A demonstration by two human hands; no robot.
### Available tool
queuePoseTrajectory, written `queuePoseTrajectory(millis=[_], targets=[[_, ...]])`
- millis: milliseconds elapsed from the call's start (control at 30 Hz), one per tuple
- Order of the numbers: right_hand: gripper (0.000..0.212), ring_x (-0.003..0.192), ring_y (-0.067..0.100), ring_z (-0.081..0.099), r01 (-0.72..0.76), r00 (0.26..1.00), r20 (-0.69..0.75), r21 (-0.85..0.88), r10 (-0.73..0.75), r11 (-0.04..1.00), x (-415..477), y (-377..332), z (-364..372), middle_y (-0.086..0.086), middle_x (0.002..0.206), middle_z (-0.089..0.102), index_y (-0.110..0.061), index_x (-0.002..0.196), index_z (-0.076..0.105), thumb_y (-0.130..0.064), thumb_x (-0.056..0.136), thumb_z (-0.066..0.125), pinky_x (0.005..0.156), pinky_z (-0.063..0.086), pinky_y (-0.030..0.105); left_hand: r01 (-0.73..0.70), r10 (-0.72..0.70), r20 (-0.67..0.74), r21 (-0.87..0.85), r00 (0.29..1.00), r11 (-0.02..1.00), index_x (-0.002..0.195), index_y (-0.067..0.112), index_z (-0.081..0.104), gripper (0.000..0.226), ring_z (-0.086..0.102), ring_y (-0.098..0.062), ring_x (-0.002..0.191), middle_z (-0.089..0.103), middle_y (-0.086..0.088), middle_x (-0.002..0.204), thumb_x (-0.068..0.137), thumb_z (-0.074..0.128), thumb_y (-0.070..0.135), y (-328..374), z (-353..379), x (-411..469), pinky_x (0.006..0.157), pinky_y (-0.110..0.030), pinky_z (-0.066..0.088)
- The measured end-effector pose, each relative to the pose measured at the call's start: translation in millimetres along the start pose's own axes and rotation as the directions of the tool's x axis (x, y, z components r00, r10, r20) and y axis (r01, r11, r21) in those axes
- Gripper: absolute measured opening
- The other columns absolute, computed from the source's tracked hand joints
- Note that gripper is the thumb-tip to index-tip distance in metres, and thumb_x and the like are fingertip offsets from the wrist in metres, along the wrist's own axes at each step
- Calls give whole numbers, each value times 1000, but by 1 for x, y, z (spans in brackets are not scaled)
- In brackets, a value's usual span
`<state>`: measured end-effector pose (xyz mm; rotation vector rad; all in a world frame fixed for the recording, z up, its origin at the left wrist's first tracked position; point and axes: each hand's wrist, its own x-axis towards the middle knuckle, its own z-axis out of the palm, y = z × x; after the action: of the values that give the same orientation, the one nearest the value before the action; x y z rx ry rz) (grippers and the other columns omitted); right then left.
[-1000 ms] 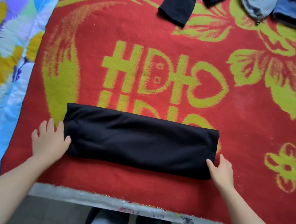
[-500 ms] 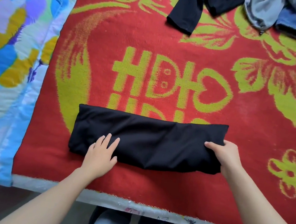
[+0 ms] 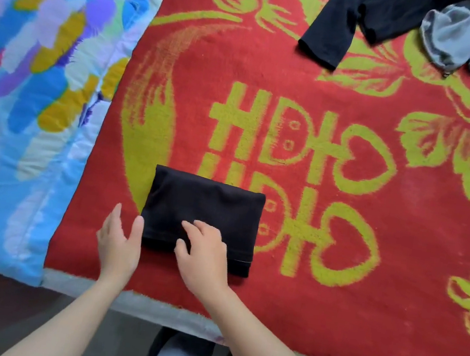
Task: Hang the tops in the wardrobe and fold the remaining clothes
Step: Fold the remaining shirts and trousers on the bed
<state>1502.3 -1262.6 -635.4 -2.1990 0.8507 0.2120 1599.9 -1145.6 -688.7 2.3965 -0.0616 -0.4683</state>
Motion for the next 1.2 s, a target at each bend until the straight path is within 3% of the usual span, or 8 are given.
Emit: queuePoseTrajectory(millis=[67,133,200,333,467,633,900,1200], targets=[[39,108,26,62,15,997,-75,-252,-35,968,-8,34,8,10,117,65,-16,109,69,-34,79,52,78,53,34,-412,405,99,359,909,837,141,6,35,71,30,-36,133,31,-20,148,86,46,48,-8,10,-4,106,-46,25],[57,113,30,60,104,992,-17,-428,-123,898,-13,64,17,15,123,62,-18,119,60,-45,68,66,81,53,39,-767,676,398,488,620,416,140,11,33,83,23,-36,137,18,-19,154,72,60,52,-13,26,-4,104,-48,23],[94,118,32,56,177,984,119,-493,-135,852,-13,85,24,16,129,57,-21,128,45,-48,47,85,84,52,46,-888,697,597,442,398,128,140,15,32,104,1,-33,145,12,-18,156,52,83,39,-17,41,0,107,-50,17],[107,125,33,48,209,978,122,-603,-169,770,1,101,35,19,136,48,-25,133,38,-28,40,90,85,48,55,-893,711,626,450,322,8,138,19,34,116,-9,-32,144,39,-18,143,36,89,18,-26,54,19,109,-49,12],[104,121,35,51,238,967,79,-631,-244,738,14,106,35,22,134,49,-25,134,37,-20,44,88,84,48,55,-891,759,592,453,269,-38,139,19,35,104,4,-32,144,27,-18,149,47,85,22,-33,52,37,104,-49,28],[72,101,32,65,361,893,20,-627,-449,690,25,119,29,20,115,65,-19,127,44,-10,63,76,71,55,40,-875,818,523,481,241,-50,134,17,40,52,53,-36,120,56,-20,129,83,40,7,-31,55,39,90,-54,46],[39,89,27,68,447,730,-105,-674,-675,588,15,107,-11,17,102,69,-20,121,49,-3,88,38,60,54,31,-888,906,372,459,202,10,126,17,48,44,64,-34,105,66,-16,116,90,34,-3,1,24,24,82,-48,52],[35,84,22,69,698,459,83,-649,-884,302,-44,16,-72,12,98,71,-21,119,47,-11,86,43,56,52,26,-729,861,211,644,463,234,124,20,48,50,67,-29,98,69,-10,111,78,38,2,15,-97,-84,77,-42,55]])
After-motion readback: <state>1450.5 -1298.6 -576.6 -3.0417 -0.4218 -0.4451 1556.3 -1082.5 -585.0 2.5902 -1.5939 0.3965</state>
